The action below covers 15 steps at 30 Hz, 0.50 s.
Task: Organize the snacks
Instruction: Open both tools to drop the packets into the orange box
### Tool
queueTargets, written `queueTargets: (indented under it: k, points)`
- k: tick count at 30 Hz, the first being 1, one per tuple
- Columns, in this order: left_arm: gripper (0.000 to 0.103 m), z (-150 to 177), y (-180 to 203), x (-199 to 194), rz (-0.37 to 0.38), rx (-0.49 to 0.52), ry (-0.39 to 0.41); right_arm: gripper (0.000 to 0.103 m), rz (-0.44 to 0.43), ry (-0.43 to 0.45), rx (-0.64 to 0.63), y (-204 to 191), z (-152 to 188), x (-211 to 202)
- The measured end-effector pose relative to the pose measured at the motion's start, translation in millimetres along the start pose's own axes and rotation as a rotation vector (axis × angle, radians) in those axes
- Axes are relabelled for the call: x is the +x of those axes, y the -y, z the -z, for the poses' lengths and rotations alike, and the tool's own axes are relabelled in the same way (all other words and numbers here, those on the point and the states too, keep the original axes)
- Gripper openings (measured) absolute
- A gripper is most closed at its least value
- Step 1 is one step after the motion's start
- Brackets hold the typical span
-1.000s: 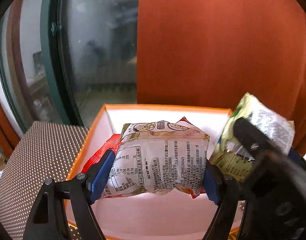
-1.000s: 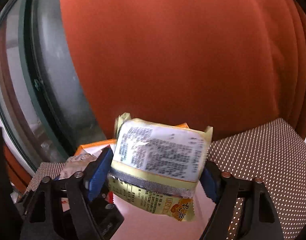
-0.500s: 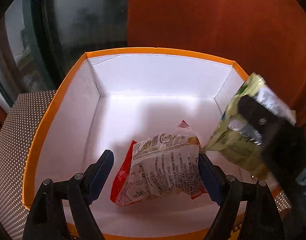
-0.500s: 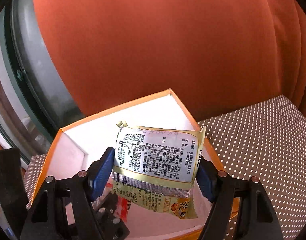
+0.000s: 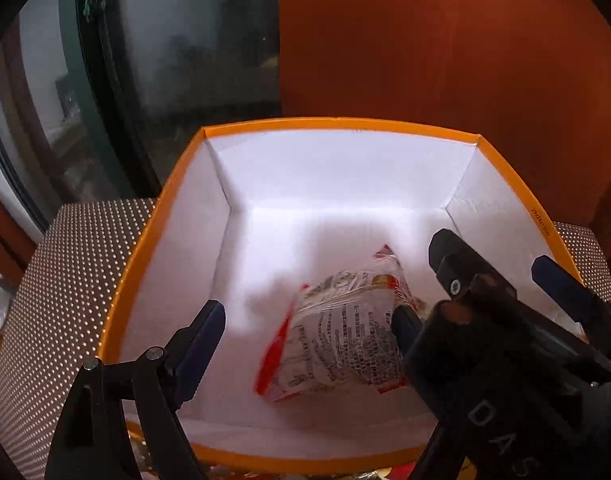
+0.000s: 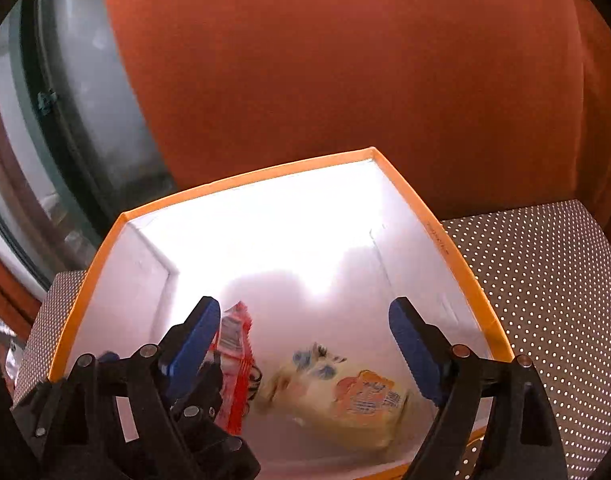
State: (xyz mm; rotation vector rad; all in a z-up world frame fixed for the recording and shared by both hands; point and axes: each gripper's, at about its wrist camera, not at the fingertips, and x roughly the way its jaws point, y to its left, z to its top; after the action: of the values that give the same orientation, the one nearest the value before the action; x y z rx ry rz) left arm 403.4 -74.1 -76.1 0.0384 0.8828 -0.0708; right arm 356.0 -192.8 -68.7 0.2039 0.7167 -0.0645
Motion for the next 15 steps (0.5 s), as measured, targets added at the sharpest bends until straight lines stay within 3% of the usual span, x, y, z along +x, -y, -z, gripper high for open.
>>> queueTargets:
  k: [9, 15]
  points:
    - [0.088, 6.7, 0.8, -56.2, 0.071, 0.030, 0.117, 0.090, -0.026, 0.055, 0.003, -5.5, 3.1, -52.6]
    - [0.088, 19.3, -4.1, -107.9, 0.077, 0.048, 0.191, 0.093, -0.027, 0.124, -0.011, -9.2, 5.4, -98.2]
